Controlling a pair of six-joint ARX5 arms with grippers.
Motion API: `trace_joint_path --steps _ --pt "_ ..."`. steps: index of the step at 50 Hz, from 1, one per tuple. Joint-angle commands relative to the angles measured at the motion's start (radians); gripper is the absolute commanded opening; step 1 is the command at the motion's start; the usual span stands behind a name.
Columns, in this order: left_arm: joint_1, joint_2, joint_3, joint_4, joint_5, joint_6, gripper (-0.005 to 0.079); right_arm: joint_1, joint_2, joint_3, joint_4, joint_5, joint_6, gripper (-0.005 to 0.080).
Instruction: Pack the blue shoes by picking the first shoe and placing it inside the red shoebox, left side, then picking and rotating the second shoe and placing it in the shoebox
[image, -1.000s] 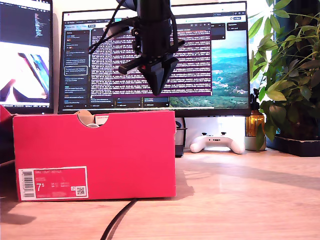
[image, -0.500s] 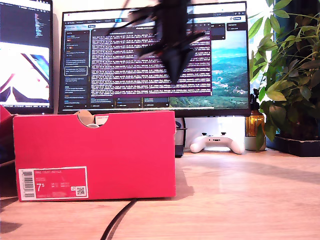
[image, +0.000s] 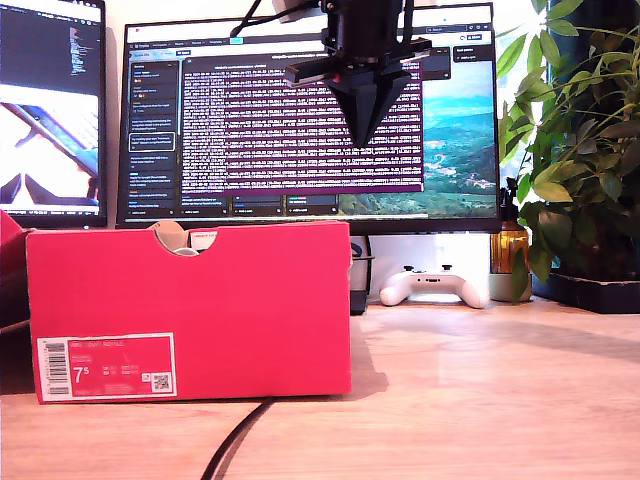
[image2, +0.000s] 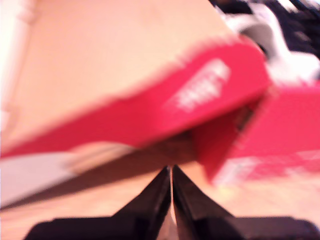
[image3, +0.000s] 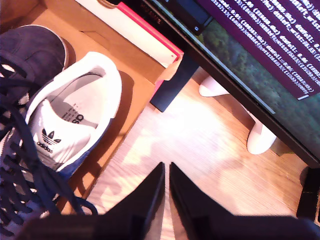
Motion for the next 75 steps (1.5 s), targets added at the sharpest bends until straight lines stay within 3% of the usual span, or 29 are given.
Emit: trace_joint_path --steps 1,10,30,63,75 --pt "0.002 -0.027 -0.019 -0.016 -0.019 0.003 -0.0021 -0.001 -0.029 0.011 -0.002 -0.005 0.004 -0.0005" --pt "0.044 -0.123 -0.027 -0.071 -0.042 0.005 -0.0021 -0.001 -0.029 0.011 -0.024 -0.052 0.003 -0.0005" --pt "0.168 -0.319 -0.031 -0.167 0.02 0.005 -0.0021 0.005 -0.092 0.011 -0.037 -0.052 0.012 -0.0005" --pt "0.274 -0.318 -0.031 -0.169 0.02 0.011 -0.0021 0.005 -0.307 0.011 -0.132 -0.051 0.024 -0.0005" --pt "0.273 -0.317 -0.031 -0.17 0.015 0.089 -0.0021 0.005 -0.396 0.011 -0.106 -0.051 0.031 -0.0005"
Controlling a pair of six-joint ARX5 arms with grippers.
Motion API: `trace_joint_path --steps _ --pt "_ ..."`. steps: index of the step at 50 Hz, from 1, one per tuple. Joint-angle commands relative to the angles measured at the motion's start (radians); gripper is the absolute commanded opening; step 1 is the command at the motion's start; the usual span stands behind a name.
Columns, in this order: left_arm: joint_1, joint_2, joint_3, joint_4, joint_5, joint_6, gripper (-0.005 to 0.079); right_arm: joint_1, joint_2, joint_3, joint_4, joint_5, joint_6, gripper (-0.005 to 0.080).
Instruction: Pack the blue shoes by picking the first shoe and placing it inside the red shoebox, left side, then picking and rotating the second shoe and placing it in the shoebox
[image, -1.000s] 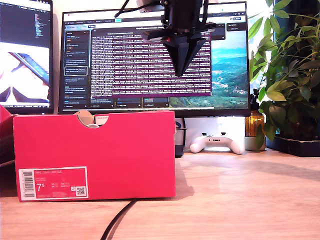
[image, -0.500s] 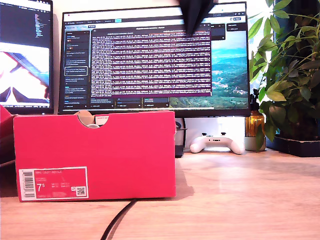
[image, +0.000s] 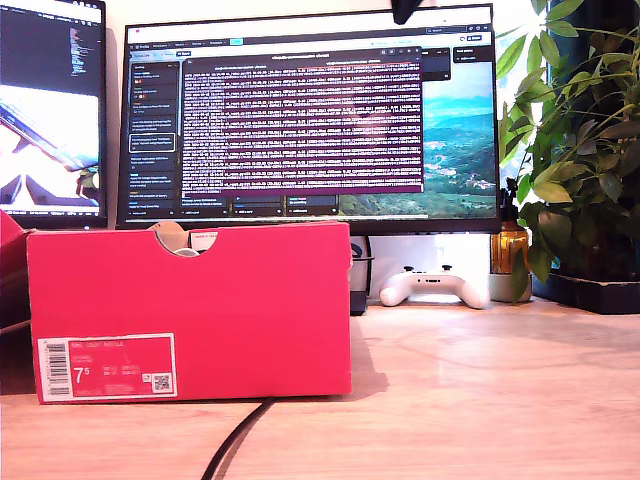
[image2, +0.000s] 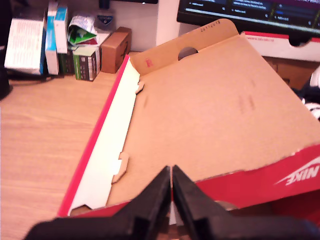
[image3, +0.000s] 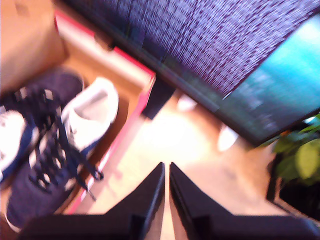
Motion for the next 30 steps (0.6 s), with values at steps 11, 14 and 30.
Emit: trace_joint_path --steps 11,14,30 --pt "0.003 0.004 -0.031 -0.017 0.003 0.056 -0.0021 0.005 -0.093 0.009 0.0 -0.003 0.073 -0.0005" --pt "0.003 0.004 -0.03 -0.017 0.003 0.056 -0.0021 0.005 -0.102 0.009 -0.001 0.002 0.081 -0.0005" --pt "0.003 0.004 -0.03 -0.016 0.003 0.056 -0.0021 -0.026 -0.119 0.009 -0.006 0.114 0.136 -0.0005"
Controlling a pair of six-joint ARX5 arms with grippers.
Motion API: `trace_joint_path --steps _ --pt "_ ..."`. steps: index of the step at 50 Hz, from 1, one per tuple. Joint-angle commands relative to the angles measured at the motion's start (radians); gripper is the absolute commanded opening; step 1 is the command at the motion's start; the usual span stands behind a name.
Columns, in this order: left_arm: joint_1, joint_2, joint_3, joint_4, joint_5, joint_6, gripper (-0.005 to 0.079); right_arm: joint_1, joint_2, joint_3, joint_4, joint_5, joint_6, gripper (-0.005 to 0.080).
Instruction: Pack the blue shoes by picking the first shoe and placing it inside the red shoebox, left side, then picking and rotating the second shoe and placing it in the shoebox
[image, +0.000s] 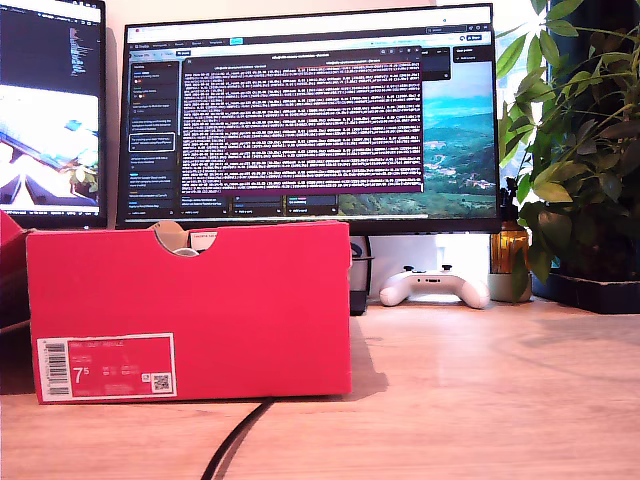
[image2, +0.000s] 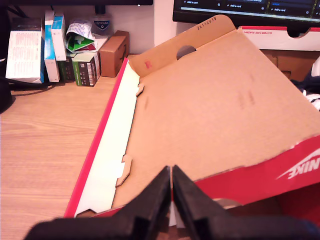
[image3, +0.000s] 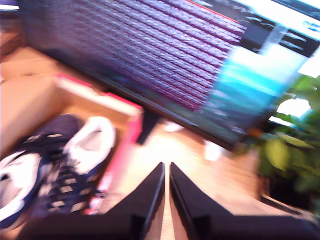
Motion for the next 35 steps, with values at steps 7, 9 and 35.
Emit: trace_joint_path --steps 7,9,35 --pt "0.003 0.004 -0.03 -0.016 0.003 0.008 -0.0021 -0.04 -0.005 0.003 0.051 0.058 0.025 -0.0005" --pt "0.003 0.004 -0.03 -0.016 0.003 0.008 -0.0021 -0.05 -0.005 0.003 0.062 0.067 0.029 -0.0005" --pt "0.003 0.004 -0.03 -0.016 0.003 0.008 -0.0021 -0.177 -0.041 0.003 0.07 0.138 0.031 -0.0005"
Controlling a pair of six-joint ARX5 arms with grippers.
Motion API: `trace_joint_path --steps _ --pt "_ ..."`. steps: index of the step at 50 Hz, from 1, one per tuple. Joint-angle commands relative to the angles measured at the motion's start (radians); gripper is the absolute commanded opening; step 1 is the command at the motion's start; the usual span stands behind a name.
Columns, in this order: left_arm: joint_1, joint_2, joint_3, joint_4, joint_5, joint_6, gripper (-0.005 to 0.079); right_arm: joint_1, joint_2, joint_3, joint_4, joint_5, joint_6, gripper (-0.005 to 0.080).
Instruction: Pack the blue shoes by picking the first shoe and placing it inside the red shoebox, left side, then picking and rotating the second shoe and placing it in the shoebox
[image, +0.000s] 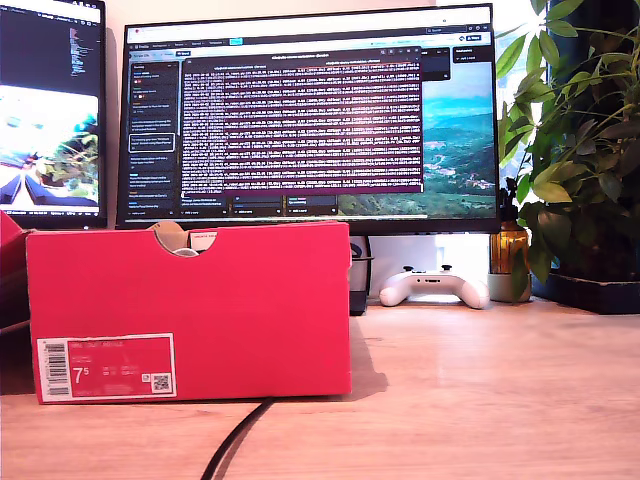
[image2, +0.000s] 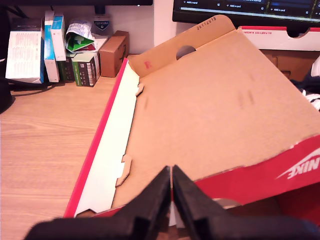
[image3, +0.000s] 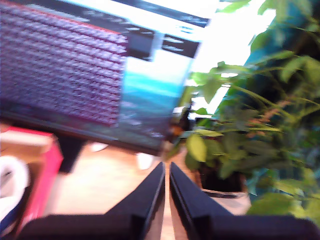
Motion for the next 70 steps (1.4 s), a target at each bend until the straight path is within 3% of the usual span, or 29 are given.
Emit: trace_joint_path --steps 1,29,42,70 --pt "0.003 0.004 -0.03 -0.016 0.003 0.007 -0.0021 -0.014 -0.036 0.003 0.01 -0.004 0.003 -0.0005" --pt "0.003 0.004 -0.03 -0.016 0.003 0.007 -0.0021 -0.078 -0.086 -0.044 0.035 -0.051 -0.002 -0.0005" --pt "0.003 0.004 -0.03 -0.016 0.003 0.007 -0.0021 -0.144 -0.238 -0.288 0.144 -0.072 0.0 -0.0005" --pt "0.003 0.004 -0.03 -0.016 0.003 0.007 -0.0021 -0.303 -0.52 -0.789 0.419 -0.318 0.003 -0.0005"
